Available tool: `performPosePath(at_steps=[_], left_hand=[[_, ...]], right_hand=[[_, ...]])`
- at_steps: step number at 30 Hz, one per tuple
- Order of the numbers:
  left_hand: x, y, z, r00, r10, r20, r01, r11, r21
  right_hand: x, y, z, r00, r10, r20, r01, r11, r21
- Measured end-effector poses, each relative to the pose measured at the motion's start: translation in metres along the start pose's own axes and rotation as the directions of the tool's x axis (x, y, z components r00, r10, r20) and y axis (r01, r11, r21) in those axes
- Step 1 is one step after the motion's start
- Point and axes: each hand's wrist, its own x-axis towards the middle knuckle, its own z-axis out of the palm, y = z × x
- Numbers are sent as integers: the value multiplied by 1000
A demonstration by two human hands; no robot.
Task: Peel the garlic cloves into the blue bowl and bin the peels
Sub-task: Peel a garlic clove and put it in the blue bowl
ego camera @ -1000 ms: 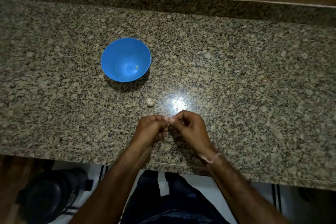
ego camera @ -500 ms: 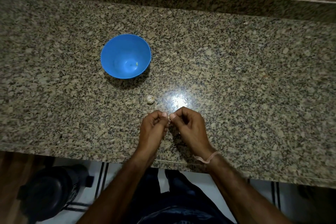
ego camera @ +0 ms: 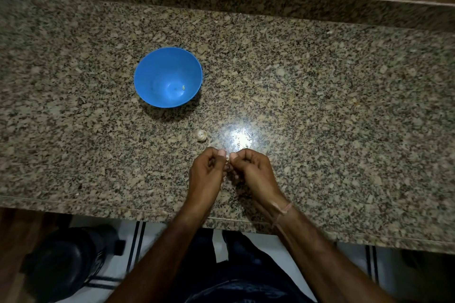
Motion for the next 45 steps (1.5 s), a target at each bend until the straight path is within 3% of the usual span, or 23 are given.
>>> performPosePath(at_steps=[2,6,12,15,19,21,27,29,32,37,40,45], left_hand=[[0,-2,-1,1000,-26,0,26,999,-32],[3,-3,-2,983,-171,69,181,968,-173],[3,-2,-8,998,44,-49,-41,997,59],[5,-1,-8,996,-88,33,90,992,-90],[6,-5,-8,962,-239,132,270,905,-329],[8,-7,-8,962,-259,90,274,900,-339],[9,-12,-6,977,-202,-71,192,973,-132],[10,-13,-5,983,-149,-106,151,989,8],[11,-13,-4,992,-49,-118,71,979,192],[12,-15,-3,996,10,-92,11,974,228],[11,-14,-1,997,22,-78,-4,975,224],[6,-10,0,985,128,-113,-90,951,295]], right_hand=[[-3,0,0,999,-51,-4,51,998,-32],[-7,2,-1,959,-282,27,278,920,-277],[3,10,-4,983,-184,11,183,972,-147],[2,11,-5,982,-188,22,189,971,-144],[2,14,-7,965,-262,18,259,935,-242],[3,14,-9,946,-326,3,306,887,-346],[11,25,-17,886,-461,55,365,618,-697],[7,21,-15,885,-461,67,391,657,-645],[5,14,-10,922,-384,43,361,818,-448],[10,16,-9,984,-174,-31,167,973,-159],[10,16,-13,998,-27,-50,30,998,51],[10,16,-13,997,55,-47,-45,980,192]])
